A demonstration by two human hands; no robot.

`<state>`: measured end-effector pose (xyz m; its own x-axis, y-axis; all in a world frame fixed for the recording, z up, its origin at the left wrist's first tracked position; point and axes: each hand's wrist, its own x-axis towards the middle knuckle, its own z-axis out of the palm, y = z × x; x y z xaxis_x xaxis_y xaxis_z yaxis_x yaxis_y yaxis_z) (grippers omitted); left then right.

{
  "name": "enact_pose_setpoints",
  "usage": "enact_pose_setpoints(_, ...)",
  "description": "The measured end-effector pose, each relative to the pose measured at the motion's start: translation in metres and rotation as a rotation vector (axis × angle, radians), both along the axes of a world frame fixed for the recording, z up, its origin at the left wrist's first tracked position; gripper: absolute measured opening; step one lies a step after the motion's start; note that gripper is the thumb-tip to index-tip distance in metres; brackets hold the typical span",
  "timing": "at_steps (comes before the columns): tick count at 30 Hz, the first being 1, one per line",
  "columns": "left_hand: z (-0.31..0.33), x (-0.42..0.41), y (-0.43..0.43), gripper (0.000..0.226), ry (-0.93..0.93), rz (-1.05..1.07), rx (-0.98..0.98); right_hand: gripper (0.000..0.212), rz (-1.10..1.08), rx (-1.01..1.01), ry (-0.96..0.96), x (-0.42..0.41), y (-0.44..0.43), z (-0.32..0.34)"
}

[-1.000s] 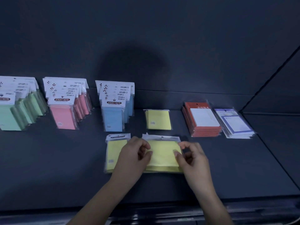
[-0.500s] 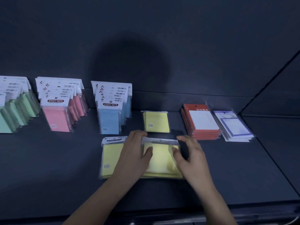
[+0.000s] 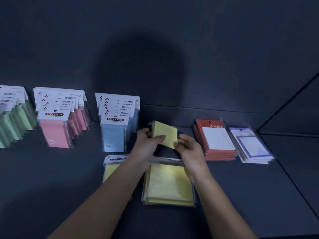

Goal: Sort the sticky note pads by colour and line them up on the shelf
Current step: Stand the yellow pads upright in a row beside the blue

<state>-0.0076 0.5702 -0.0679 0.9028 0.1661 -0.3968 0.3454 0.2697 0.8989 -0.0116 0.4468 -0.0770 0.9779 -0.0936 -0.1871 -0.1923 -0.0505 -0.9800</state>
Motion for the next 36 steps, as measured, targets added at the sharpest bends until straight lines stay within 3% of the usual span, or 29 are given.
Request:
enact_pose_setpoints(3,0.008,-0.006,-0.002,0.039,-0.073,-0.063,-0.008,0.034,0.011,0.166,-0.046,-0.007,0.001,0.007)
enact_pose_setpoints(7,0.026,-0.025,-0.002,0.032,-0.260,-0.202,0.182,0.029,0.003,0.222,-0.192,-0.018,-0.010,0.024)
enact_pose_setpoints(11,0.030,-0.050,-0.026,0.038,-0.405,-0.284,0.395,0.021,0.036,0.154,-0.357,-0.042,-0.042,0.030)
enact_pose_setpoints(14,0.021,-0.066,-0.050,0.038,-0.480,-0.335,0.538,0.025,0.061,-0.057,-0.393,-0.064,-0.073,0.025)
enact_pose_setpoints(21,0.009,-0.089,-0.097,0.043,-0.479,-0.446,0.545,0.043,0.007,-0.293,-0.343,-0.102,-0.120,0.001)
enact_pose_setpoints(29,0.007,-0.097,-0.103,0.050,-0.418,-0.516,0.613,0.036,-0.018,-0.233,-0.285,-0.108,-0.129,-0.004)
enact_pose_setpoints(33,0.011,-0.098,-0.078,0.057,-0.437,-0.412,0.646,0.017,-0.109,-0.101,-0.056,-0.100,-0.144,0.001)
enact_pose_setpoints(36,0.012,-0.098,-0.052,0.054,-0.414,-0.274,0.705,0.021,-0.179,-0.358,0.068,-0.092,-0.154,0.002)
